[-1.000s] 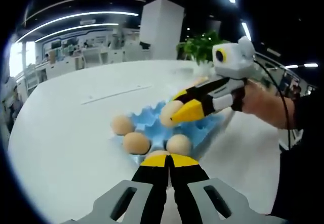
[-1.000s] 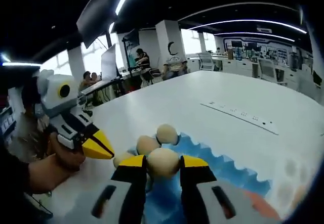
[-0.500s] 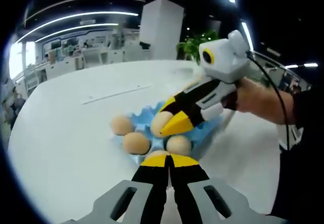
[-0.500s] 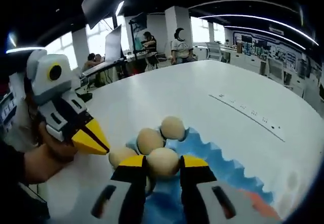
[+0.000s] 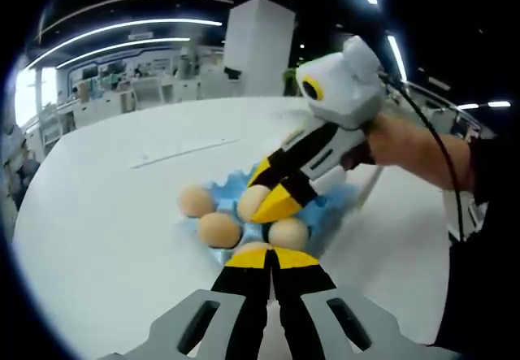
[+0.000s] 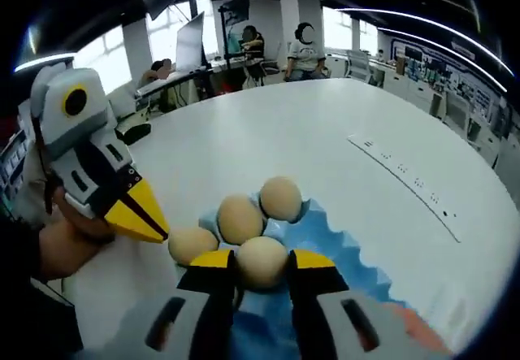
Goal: Pick up the eggs on the table and place them into the egg tray on the table
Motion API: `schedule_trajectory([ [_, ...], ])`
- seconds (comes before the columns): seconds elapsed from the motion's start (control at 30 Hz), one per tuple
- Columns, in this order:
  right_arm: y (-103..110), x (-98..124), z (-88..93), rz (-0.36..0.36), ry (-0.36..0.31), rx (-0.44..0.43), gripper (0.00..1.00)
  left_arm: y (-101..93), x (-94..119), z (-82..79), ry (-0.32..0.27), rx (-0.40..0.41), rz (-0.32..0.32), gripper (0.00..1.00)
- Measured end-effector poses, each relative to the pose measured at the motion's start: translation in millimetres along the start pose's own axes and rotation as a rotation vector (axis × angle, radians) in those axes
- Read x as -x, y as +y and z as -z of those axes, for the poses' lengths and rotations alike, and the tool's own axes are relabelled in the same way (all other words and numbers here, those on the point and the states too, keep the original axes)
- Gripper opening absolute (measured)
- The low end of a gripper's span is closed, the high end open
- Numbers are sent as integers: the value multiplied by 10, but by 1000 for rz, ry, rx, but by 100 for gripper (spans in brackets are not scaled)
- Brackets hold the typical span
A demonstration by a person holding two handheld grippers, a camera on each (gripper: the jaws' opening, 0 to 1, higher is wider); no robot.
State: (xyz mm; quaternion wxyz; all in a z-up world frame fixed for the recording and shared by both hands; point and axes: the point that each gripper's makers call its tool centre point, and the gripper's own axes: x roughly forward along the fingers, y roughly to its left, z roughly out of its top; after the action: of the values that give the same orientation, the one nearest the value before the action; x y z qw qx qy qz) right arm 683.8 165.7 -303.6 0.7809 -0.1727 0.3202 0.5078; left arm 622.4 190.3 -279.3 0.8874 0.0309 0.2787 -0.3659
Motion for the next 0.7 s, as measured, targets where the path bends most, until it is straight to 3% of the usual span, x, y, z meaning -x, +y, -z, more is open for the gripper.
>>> schedule_trajectory([
  [0.23,-50,37,32,30,-51,44,29,4,8,0,-4,9,0,1],
  [0.4,-98,88,17,29,-110,-11,41,-11,-15,6,1,1,1,1],
  [0.53,-78,135,44,33,-128,-28,44,-13,-15,8,2,0,0,1],
  [0.7,-83,296,-89,49,-275,-122,54,-8,3,10,-1,7,-4,1],
])
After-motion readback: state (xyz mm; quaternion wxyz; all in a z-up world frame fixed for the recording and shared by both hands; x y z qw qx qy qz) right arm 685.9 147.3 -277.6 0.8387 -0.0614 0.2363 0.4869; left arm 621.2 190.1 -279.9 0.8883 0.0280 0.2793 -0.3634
